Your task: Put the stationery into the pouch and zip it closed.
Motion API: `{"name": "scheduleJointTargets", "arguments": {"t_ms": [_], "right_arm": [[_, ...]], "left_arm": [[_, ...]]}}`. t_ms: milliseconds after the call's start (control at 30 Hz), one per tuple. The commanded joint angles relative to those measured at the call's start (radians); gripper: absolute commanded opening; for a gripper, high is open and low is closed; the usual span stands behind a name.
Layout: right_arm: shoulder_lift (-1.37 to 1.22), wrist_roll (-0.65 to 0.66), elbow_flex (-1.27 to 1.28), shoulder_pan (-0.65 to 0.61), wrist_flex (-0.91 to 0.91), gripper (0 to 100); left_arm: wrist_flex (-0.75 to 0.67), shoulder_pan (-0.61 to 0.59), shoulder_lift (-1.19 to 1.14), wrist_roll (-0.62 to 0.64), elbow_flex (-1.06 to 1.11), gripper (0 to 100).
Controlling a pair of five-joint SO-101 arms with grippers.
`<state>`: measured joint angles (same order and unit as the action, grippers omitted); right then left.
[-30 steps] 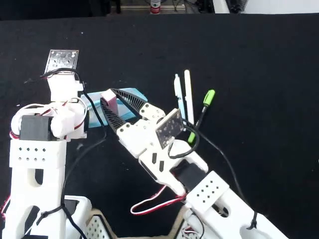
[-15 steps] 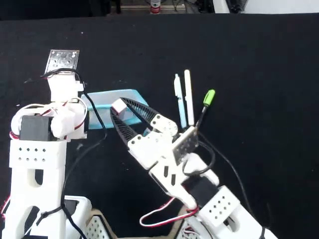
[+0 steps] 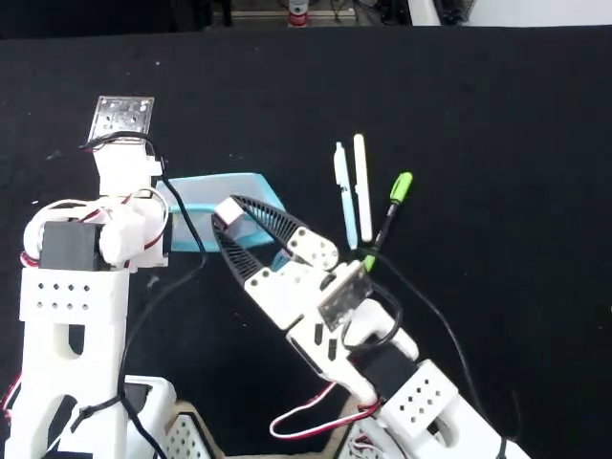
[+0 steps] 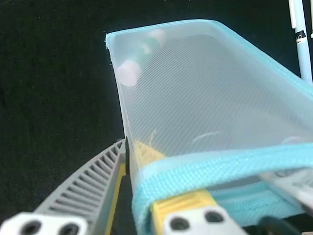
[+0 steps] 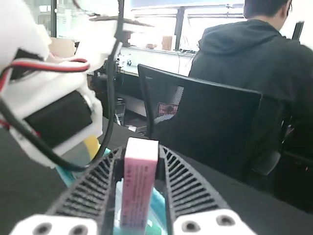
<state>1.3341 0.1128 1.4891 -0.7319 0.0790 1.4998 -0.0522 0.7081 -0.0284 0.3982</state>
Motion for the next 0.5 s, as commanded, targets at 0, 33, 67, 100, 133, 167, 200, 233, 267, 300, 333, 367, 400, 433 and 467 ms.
{"name": "scheduleJointTargets", "arguments": {"t_ms": [0,33,67,100,133,167,200,233,267,300,333,367,400,433,467], "right_arm": [[0.007,0.037,0.013,-0.003,-0.014,1.3],[0.007,0.035,0.007,-0.003,-0.038,1.4],[0.007,0.034,-0.008,-0.011,-0.074,2.1],[0.007,0.034,-0.028,-0.018,-0.117,4.8],[0.007,0.032,-0.054,-0.029,-0.169,9.2],[0.007,0.032,-0.085,-0.048,-0.224,14.8],[0.007,0.032,-0.114,-0.068,-0.278,19.7],[0.007,0.029,-0.143,-0.086,-0.330,23.3],[0.007,0.009,-0.173,-0.098,-0.373,24.1],[0.007,-0.018,-0.200,-0.103,-0.408,23.3],[0.007,-0.038,-0.223,-0.103,-0.433,21.7],[0.007,-0.052,-0.243,-0.103,-0.451,20.1],[0.008,-0.054,-0.265,-0.103,-0.468,18.5],[0.016,-0.054,-0.282,-0.101,-0.480,17.3],[0.018,-0.054,-0.305,-0.101,-0.493,16.5]], "left_arm": [[0.005,-0.001,-0.002,0.003,0.005,3],[0.005,-0.001,-0.002,0.003,0.005,3],[0.005,-0.001,-0.002,0.003,0.005,3],[0.005,-0.001,-0.002,0.003,0.005,3],[0.005,-0.001,-0.002,0.003,0.005,3],[0.005,-0.001,-0.002,0.003,0.005,3],[0.005,-0.001,-0.002,0.003,0.005,3],[0.005,-0.001,-0.002,0.003,0.005,3],[0.005,-0.001,-0.002,0.003,0.005,3],[0.005,-0.001,-0.002,0.002,0.005,3],[0.005,-0.001,-0.002,0.002,0.005,3],[0.005,-0.001,-0.002,0.002,0.005,3],[0.005,-0.001,-0.002,0.002,0.005,3],[0.005,-0.001,-0.002,0.002,0.005,3],[0.005,-0.001,-0.002,0.002,0.005,3]]}}
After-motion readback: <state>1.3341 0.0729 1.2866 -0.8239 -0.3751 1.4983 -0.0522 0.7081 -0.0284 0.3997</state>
